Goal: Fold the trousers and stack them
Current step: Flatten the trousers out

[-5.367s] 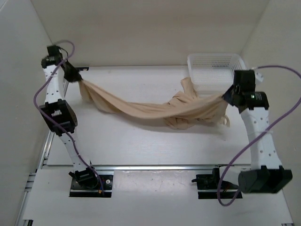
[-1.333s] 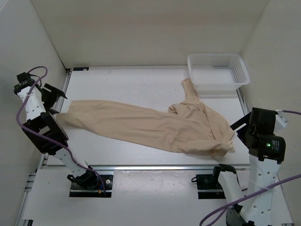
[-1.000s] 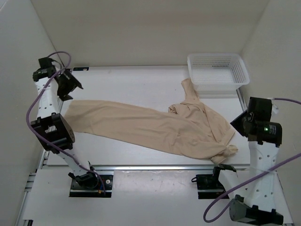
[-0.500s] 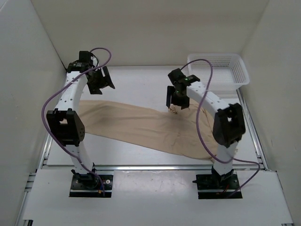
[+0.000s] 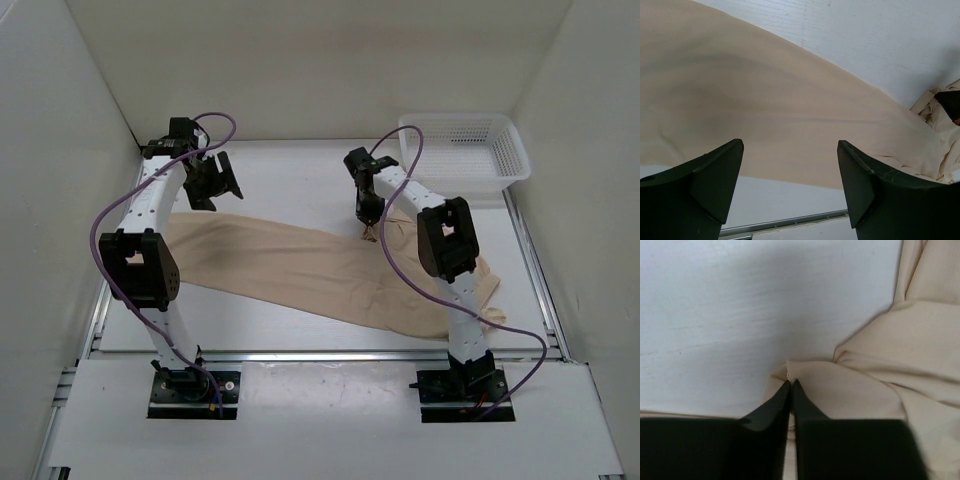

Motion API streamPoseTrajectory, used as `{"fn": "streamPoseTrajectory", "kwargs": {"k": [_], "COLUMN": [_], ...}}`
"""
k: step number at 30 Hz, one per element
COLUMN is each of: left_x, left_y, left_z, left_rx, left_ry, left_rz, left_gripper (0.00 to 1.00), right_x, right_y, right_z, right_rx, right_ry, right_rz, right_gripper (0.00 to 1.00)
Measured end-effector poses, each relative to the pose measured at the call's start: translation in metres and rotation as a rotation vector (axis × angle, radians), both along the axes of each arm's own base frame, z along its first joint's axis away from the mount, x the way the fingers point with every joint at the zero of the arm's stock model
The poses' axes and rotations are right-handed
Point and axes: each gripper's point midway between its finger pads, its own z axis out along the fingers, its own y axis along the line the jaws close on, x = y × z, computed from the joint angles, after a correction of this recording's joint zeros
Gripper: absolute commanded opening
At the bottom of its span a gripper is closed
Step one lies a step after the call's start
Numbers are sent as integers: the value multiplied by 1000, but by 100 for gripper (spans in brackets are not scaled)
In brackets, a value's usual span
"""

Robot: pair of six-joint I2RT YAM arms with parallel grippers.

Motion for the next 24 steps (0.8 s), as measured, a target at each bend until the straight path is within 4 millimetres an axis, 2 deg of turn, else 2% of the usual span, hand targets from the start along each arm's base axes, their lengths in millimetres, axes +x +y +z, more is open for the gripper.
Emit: {"fn": "streamPoseTrajectory", "kwargs": {"k": [3, 6, 9, 13, 15, 16, 17, 19, 20, 22, 24], "left_x": [1, 0, -2, -1, 0, 1, 1, 1, 0, 0, -2], "left_y": [0, -1, -1, -4, -7, -9, -13, -17, -21, -26, -30], "left_z": [1, 0, -2, -1, 0, 0, 1, 1, 0, 0, -1], "left_rx": [0, -3, -7, -21, -27, -28, -30, -32, -34, -37, -37], "left_ry": [-4, -1, 4, 2, -6, -12, -15, -16, -16, -15, -14], "left_rz": [-1, -3, -5, -13, -18, -23, -30, -39, -47, -58, -67], "left_gripper": [86, 86, 86, 86, 87, 87, 87, 87, 87, 88, 88], "right_x": [6, 0, -44, -112, -142, -155, -165, -178, -179, -173, -149], "right_y": [-1, -11, -35, -64, -71, -71, -71, -69, -69, -72, -73], "right_z": [2, 8, 27, 66, 72, 71, 66, 56, 52, 54, 66], "right_rx": [1, -15, -29, -4, 5, 6, 2, -21, -29, -50, -46], "right_ry": [-13, -42, -55, -119, -133, -131, -118, -77, -65, -56, -86], "right_rz": [-15, -33, -51, -78, -72, -62, -61, -42, -46, -52, -78], "right_gripper": [0, 0, 0, 0, 3, 10, 34, 60, 69, 73, 71]}}
